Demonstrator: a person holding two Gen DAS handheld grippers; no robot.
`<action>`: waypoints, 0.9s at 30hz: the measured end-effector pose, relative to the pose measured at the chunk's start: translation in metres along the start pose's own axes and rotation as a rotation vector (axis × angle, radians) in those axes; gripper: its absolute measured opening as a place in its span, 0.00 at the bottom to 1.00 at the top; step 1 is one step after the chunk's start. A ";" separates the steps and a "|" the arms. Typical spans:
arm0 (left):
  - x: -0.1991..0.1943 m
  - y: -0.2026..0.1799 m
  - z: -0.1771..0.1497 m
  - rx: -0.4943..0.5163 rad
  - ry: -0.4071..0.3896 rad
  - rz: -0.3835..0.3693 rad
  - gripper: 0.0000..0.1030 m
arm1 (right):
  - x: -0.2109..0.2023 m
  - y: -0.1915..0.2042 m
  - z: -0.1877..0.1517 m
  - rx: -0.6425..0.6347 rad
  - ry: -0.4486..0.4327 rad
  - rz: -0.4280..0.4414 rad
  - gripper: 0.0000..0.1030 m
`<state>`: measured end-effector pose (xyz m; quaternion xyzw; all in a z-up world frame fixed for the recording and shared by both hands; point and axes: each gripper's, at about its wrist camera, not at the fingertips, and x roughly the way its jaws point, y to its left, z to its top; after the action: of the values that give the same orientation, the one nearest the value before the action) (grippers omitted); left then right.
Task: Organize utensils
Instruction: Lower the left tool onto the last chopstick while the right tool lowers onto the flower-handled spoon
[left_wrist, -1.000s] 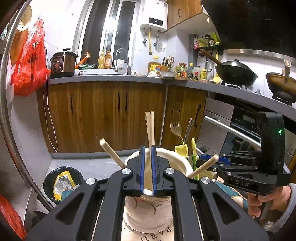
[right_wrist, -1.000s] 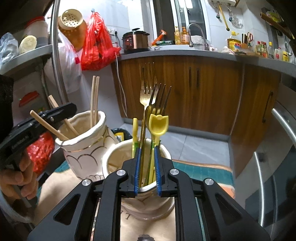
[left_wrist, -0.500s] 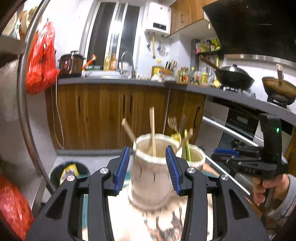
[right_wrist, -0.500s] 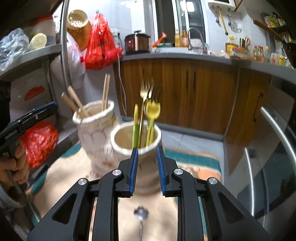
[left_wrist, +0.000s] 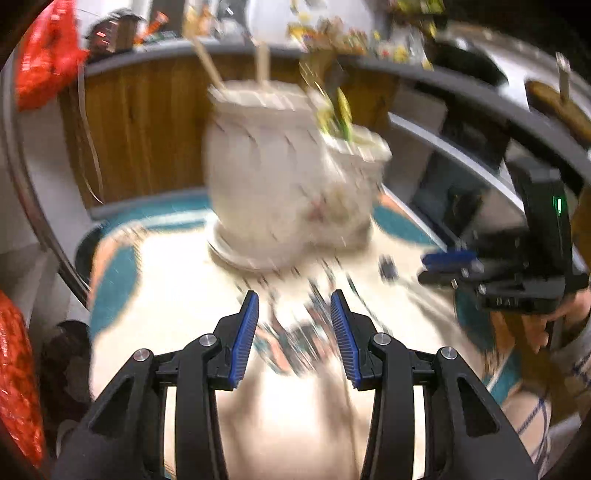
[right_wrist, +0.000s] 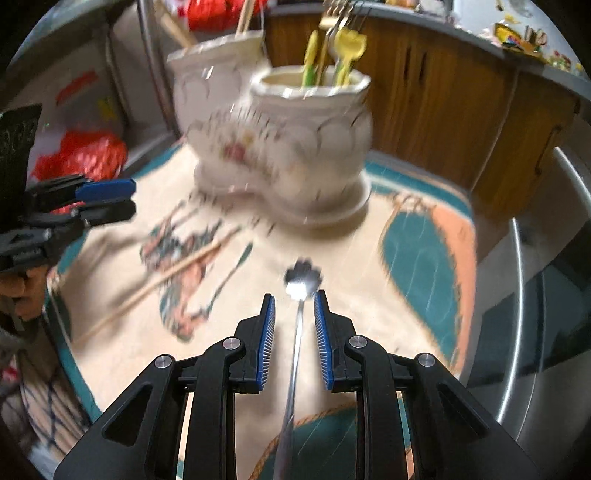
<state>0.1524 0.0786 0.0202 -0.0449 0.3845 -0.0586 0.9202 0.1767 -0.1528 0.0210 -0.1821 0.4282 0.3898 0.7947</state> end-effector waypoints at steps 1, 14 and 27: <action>0.004 -0.005 -0.003 0.017 0.028 -0.003 0.39 | 0.003 0.002 -0.001 -0.009 0.027 0.002 0.23; 0.039 -0.037 -0.019 0.137 0.273 -0.002 0.36 | 0.023 0.006 0.005 -0.025 0.277 -0.017 0.22; 0.056 -0.043 0.006 0.197 0.428 -0.002 0.21 | 0.036 0.022 0.024 -0.090 0.456 -0.041 0.10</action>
<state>0.1923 0.0281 -0.0094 0.0583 0.5633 -0.1050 0.8175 0.1844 -0.1076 0.0058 -0.3092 0.5750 0.3410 0.6764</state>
